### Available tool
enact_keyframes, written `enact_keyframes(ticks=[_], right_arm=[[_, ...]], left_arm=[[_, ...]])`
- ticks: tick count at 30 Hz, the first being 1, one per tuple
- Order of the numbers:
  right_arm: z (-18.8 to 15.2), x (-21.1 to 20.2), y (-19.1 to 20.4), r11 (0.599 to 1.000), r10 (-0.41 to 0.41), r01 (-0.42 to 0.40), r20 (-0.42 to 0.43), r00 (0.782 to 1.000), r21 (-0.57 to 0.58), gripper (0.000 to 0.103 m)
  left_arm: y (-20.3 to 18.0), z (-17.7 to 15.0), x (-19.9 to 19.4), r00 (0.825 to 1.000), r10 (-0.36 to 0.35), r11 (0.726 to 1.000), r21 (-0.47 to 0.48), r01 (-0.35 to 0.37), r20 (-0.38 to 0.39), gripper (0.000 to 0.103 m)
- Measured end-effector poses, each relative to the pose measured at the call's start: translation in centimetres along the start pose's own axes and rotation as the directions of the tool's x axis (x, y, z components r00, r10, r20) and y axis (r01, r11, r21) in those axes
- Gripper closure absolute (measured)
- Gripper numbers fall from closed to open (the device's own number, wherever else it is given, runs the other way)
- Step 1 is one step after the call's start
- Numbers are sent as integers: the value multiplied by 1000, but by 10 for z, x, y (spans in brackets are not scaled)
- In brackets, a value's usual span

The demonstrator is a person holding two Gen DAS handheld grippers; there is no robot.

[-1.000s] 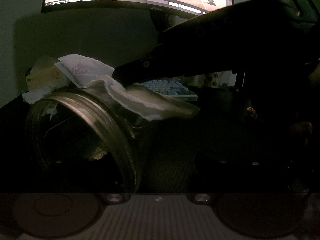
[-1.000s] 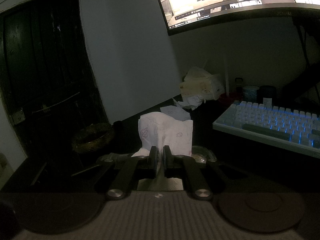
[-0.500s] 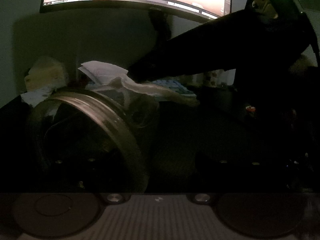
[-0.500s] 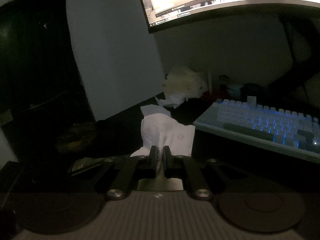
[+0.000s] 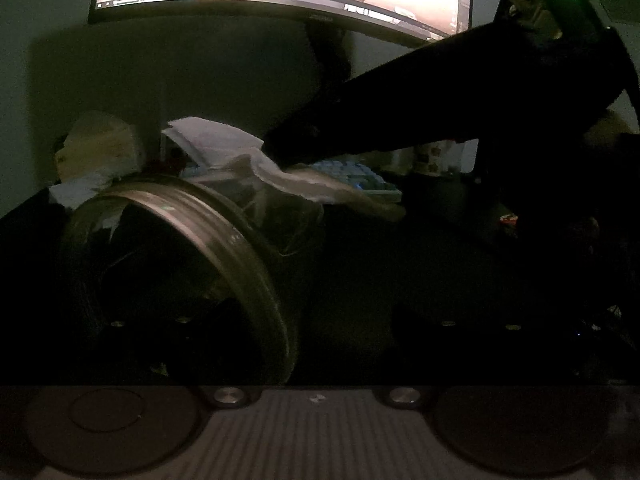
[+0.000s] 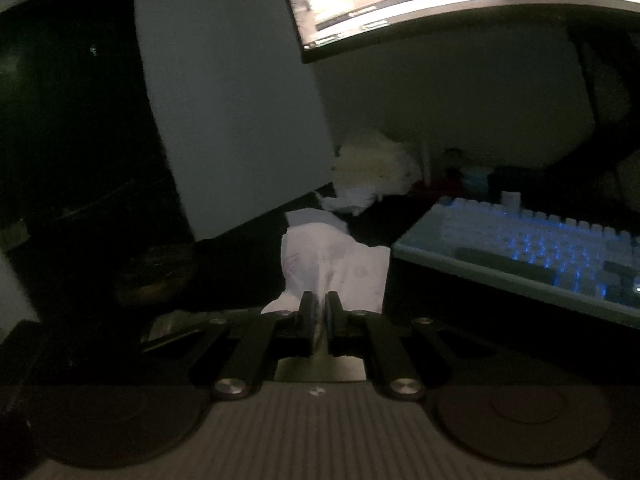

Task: Clean container

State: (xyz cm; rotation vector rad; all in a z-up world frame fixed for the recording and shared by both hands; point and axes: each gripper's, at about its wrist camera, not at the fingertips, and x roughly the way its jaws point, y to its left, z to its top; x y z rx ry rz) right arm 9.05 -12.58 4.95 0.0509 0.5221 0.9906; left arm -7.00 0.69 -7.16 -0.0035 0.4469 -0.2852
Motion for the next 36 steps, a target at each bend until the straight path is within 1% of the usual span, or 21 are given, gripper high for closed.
enact_keyframes(ticks=[1, 4, 6, 7, 10, 12, 15, 17, 19, 22, 24, 26, 30, 31, 33, 34, 36], right_arm=[[0, 0, 1, 1000, -4, 4, -1, 1000, 0, 96], [-1, -3, 8, 1000, 31, -31, -3, 1000, 0, 96], [-3, -5, 14, 994, 112, -112, -12, 994, 15, 96], [-4, -6, 17, 991, 132, -132, -15, 991, 14, 96], [-4, -4, 20, 992, 122, -123, -15, 992, -10, 96], [-2, -1, 12, 996, 88, -88, -12, 996, 4, 96], [3, 6, 0, 1000, 5, -5, -15, 1000, 12, 96], [5, 8, 0, 1000, -3, 3, -19, 1000, 15, 96], [4, 7, 8, 1000, 28, -28, -21, 999, -6, 96], [2, 7, 20, 993, 117, -117, -33, 993, -14, 96], [2, 7, 23, 990, 137, -137, -35, 990, -16, 96], [4, 11, 19, 993, 119, -120, -35, 992, -11, 96], [8, 17, 5, 1000, 16, -16, -31, 999, 4, 96], [10, 19, 1, 1000, -9, 9, -31, 999, 9, 96], [10, 17, 4, 1000, -18, 19, -31, 999, 5, 96], [9, 17, 9, 1000, -8, 8, -29, 1000, -6, 96], [7, 15, 18, 998, 56, -56, -30, 998, -22, 96]], left_arm=[[5, 1, 1, 1000, 0, 1000, 0, 0, 0, 22], [24, 3, 3, 1000, 4, 1000, -1, -4, 0, 22], [35, 4, 4, 1000, 9, 1000, -2, -9, 0, 22], [40, 5, 5, 1000, 11, 1000, -3, -11, 0, 22], [57, 7, 6, 1000, 15, 1000, -6, -15, 1, 22], [70, 9, 6, 1000, 18, 1000, -7, -18, 2, 22], [92, 12, 8, 1000, 22, 1000, -11, -22, 3, 22], [104, 14, 10, 1000, 24, 1000, -12, -24, 3, 22], [112, 15, 12, 1000, 25, 1000, -10, -25, 4, 22], [125, 18, 14, 1000, 25, 1000, -14, -25, 4, 22], [136, 20, 18, 1000, 26, 1000, -18, -26, 4, 22], [147, 21, 18, 1000, 30, 999, -20, -30, 4, 22], [176, 26, 20, 1000, 19, 999, -33, -19, 5, 22], [176, 27, 21, 1000, 18, 999, -36, -18, 4, 22], [183, 30, 27, 1000, 18, 999, -39, -18, 5, 22], [187, 32, 30, 1000, 19, 999, -40, -19, 5, 22], [195, 33, 30, 1000, 15, 998, -56, -14, 13, 26]])
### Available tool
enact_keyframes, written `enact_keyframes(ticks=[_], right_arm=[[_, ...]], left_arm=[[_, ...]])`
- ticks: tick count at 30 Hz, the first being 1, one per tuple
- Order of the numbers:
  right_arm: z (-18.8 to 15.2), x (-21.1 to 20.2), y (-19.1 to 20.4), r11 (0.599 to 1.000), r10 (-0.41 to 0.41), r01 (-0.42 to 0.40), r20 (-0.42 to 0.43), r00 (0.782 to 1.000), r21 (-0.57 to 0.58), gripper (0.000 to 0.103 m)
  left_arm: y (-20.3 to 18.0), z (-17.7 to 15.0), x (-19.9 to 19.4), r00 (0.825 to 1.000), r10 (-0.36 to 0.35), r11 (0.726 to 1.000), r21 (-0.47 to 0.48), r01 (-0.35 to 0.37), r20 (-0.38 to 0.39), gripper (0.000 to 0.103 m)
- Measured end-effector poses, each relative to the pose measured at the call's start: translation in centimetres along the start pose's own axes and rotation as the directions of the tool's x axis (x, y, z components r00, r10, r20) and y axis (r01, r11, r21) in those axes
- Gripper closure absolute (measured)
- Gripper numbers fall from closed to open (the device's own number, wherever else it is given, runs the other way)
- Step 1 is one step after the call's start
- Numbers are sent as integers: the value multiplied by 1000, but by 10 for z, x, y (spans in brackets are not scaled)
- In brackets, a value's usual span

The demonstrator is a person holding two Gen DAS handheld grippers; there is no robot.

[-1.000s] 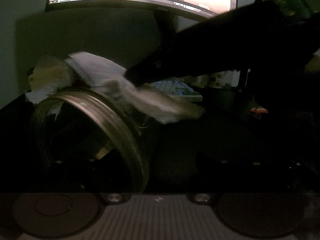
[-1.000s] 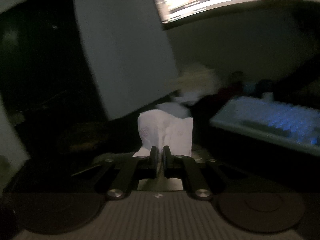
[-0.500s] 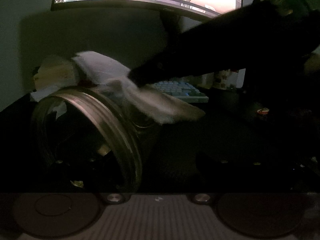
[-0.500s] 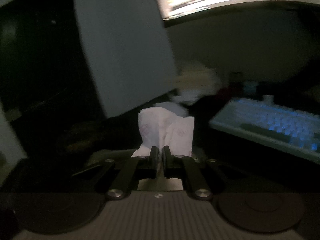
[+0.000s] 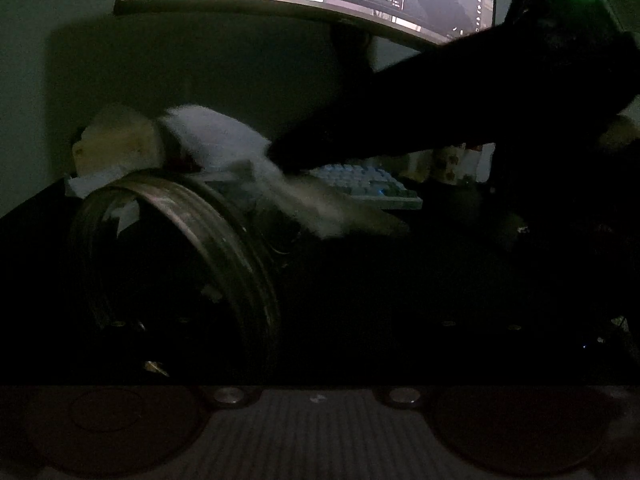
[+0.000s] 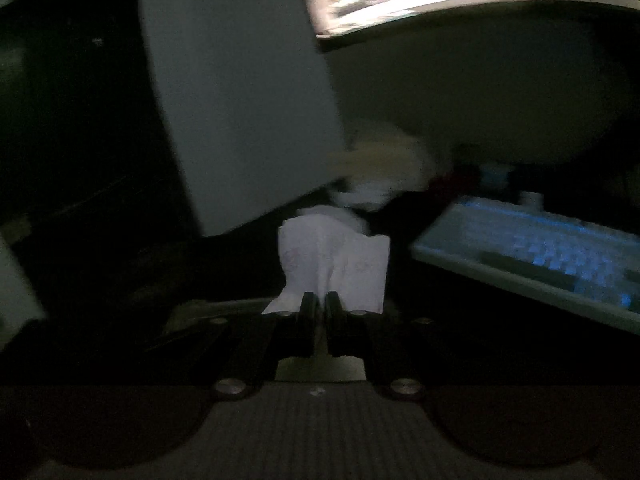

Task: Clean container

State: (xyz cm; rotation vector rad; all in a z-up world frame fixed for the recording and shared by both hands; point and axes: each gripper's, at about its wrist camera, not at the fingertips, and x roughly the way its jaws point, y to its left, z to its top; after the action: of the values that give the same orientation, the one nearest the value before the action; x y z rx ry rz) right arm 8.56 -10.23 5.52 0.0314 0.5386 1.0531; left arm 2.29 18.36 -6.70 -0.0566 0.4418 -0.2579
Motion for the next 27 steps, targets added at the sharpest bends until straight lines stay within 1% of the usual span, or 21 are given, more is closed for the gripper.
enact_keyframes(ticks=[1, 2, 3, 4, 5, 6, 10, 12, 13, 15, 17, 19, 21, 22, 23, 24, 25, 26, 27], right_arm=[[-1, -1, 5, 999, 33, -33, 0, 999, -9, 96], [-2, -1, 7, 999, 52, -52, 0, 999, -9, 96], [-3, -2, 9, 997, 70, -70, 1, 998, -9, 96], [-4, -4, 7, 997, 73, -73, 3, 997, 0, 96], [-5, -5, 4, 997, 73, -73, 6, 997, 10, 96], [-6, -7, 1, 998, 60, -61, 11, 998, 23, 96], [-12, -17, -12, 998, 16, -16, 15, 1000, 56, 96], [-16, -27, -17, 998, 13, -15, 24, 1000, 65, 96], [-18, -32, -19, 997, 12, -14, 29, 1000, 70, 96], [-22, -47, -19, 997, 12, -15, 45, 999, 72, 96], [-25, -57, -15, 997, 14, -17, 54, 998, 71, 96], [-30, -64, -12, 998, 19, -23, 57, 998, 62, 96], [-35, -72, -8, 998, 25, -28, 60, 998, 52, 96], [-38, -76, -6, 998, 27, -30, 61, 998, 48, 96], [-38, -77, -5, 998, 28, -32, 62, 998, 52, 96], [-37, -77, -5, 998, 29, -32, 60, 998, 55, 96], [-36, -74, -5, 998, 25, -28, 57, 998, 53, 96], [-35, -72, -5, 999, 15, -18, 56, 998, 45, 96], [-35, -70, -4, 999, 3, -4, 55, 998, 32, 96]], left_arm=[[7, 1, 0, 1000, -3, 1000, -14, 3, 7, 38], [12, 2, -2, 1000, -12, 999, -30, 12, 21, 60], [17, 2, -4, 999, -24, 998, -49, 26, 39, 68], [23, 3, -5, 998, -40, 996, -75, 44, 54, 82], [30, 5, -4, 996, -57, 993, -101, 63, 63, 92], [38, 8, -1, 995, -74, 989, -127, 83, 71, 92], [40, 11, -7, 985, -135, 982, -115, 147, 108, 97], [16, 11, -4, 974, -188, 977, -82, 199, 125, 97], [9, 13, -6, 967, -219, 972, -58, 228, 132, 98], [0, 16, -10, 948, -283, 958, -9, 287, 144, 98], [-1, 22, -9, 928, -347, 937, 25, 347, 134, 97], [-21, 16, -10, 931, -344, 938, 83, 336, 125, 96], [-33, 11, -9, 940, -317, 944, 139, 300, 124, 92], [-41, 11, -14, 947, -300, 947, 153, 281, 119, 85], [-48, 14, -23, 954, -280, 952, 157, 261, 111, 75], [-51, 8, -23, 960, -260, 958, 153, 243, 105, 68], [-53, 1, -21, 966, -240, 963, 147, 224, 101, 59], [-50, -2, -20, 967, -236, 965, 138, 222, 94, 57], [-43, -1, -15, 969, -232, 967, 127, 221, 85, 53]])
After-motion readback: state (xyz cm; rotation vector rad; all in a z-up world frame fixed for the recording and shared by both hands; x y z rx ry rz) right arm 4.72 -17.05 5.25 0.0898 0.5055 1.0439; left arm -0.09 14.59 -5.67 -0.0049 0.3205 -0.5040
